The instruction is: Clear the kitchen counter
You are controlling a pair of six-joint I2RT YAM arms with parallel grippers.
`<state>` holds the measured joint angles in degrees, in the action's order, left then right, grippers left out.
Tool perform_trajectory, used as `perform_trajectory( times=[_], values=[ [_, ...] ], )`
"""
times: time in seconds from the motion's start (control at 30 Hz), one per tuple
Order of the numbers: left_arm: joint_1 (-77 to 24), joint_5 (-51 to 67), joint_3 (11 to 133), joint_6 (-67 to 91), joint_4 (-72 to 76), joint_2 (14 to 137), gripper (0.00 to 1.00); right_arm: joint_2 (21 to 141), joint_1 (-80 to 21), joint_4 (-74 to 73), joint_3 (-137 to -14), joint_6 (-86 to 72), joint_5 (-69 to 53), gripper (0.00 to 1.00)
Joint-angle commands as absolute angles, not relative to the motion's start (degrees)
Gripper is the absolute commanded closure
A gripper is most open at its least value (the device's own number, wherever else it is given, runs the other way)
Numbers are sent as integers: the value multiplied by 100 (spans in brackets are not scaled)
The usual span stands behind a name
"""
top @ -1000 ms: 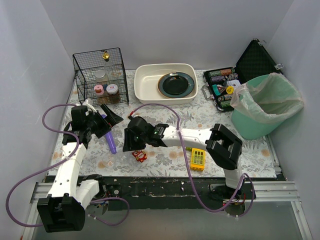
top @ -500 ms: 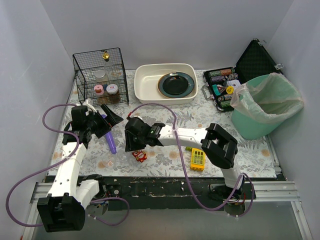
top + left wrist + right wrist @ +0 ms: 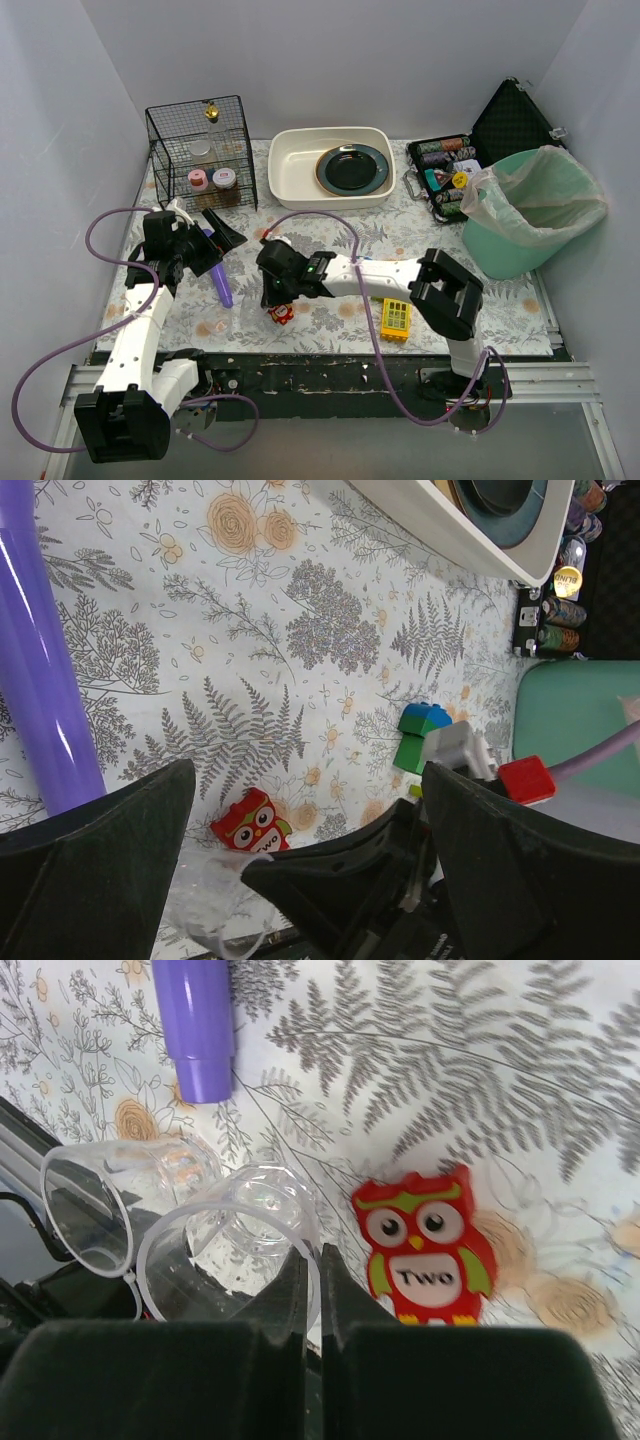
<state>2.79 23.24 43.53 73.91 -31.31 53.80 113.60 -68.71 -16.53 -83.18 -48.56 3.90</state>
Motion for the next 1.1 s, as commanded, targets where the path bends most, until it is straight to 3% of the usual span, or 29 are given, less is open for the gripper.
perform_trajectory(
  times=[0.0, 0.2, 0.43, 0.57, 0.77, 1.07],
  values=[
    [299, 2487, 4377, 7365, -3129, 5317, 3, 10364, -6479, -864, -7509, -5298, 186, 99],
    [299, 3136, 4448, 7786, -2779, 5265, 3, 8844, -5591, 1448, -5478, -5941, -974, 99],
    [203, 4297, 4289, 8691, -1698, 5361, 4, 7753, -4791, 2782, -4747, -6327, -1792, 99],
    [-147, 4684, 4192, 9192, -828, 5466, 4, 7594, -4536, 3646, -4456, -6837, -2144, 99],
    [-1045, 4360, 4175, 9676, -36, 5537, 4, 7655, -4430, 4157, -4474, -7206, -2311, 99],
    [-1099, 4544, 3473, 10748, 1246, 5230, 4, 7655, -4298, 5158, -4052, -7804, -2478, 99]
  ],
)
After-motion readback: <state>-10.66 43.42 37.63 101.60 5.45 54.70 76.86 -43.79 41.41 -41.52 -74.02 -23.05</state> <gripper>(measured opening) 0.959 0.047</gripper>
